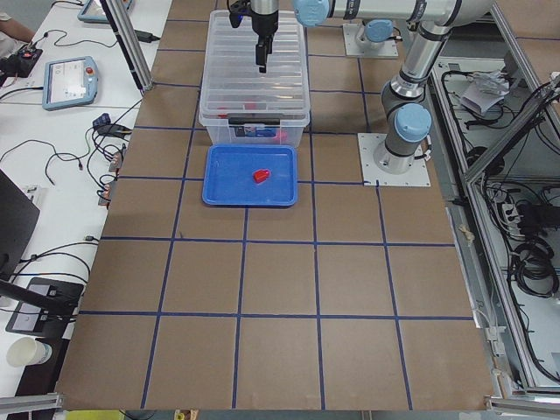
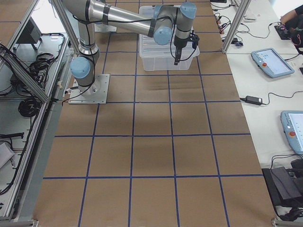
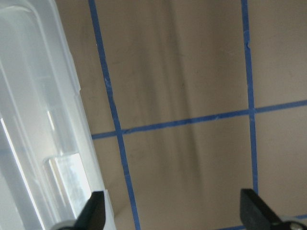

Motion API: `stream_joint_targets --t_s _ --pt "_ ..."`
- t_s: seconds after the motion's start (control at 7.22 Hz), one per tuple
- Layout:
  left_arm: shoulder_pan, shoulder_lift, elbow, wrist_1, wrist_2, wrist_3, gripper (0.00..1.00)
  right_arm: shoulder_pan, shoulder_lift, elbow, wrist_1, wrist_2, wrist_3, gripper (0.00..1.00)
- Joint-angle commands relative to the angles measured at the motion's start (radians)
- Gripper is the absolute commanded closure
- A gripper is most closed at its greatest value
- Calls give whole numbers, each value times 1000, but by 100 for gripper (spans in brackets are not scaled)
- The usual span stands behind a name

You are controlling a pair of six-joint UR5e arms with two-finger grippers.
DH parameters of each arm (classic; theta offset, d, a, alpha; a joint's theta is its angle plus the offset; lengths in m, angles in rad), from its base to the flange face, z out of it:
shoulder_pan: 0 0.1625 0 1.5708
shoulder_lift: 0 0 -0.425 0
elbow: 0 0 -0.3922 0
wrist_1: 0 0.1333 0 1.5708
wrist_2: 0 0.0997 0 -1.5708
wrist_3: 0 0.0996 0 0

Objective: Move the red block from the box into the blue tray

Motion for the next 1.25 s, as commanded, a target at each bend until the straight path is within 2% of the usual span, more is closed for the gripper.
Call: stream_joint_targets --t_s 0.0,0.28,1.11 --pt "0 0 0 1 -1 0 0 19 -111 -39 144 6 67 0" --pt "0 0 0 1 -1 0 0 140 -126 0 153 2 153 0" --pt "0 -3 0 3 5 2 0 133 -170 16 149 17 155 0"
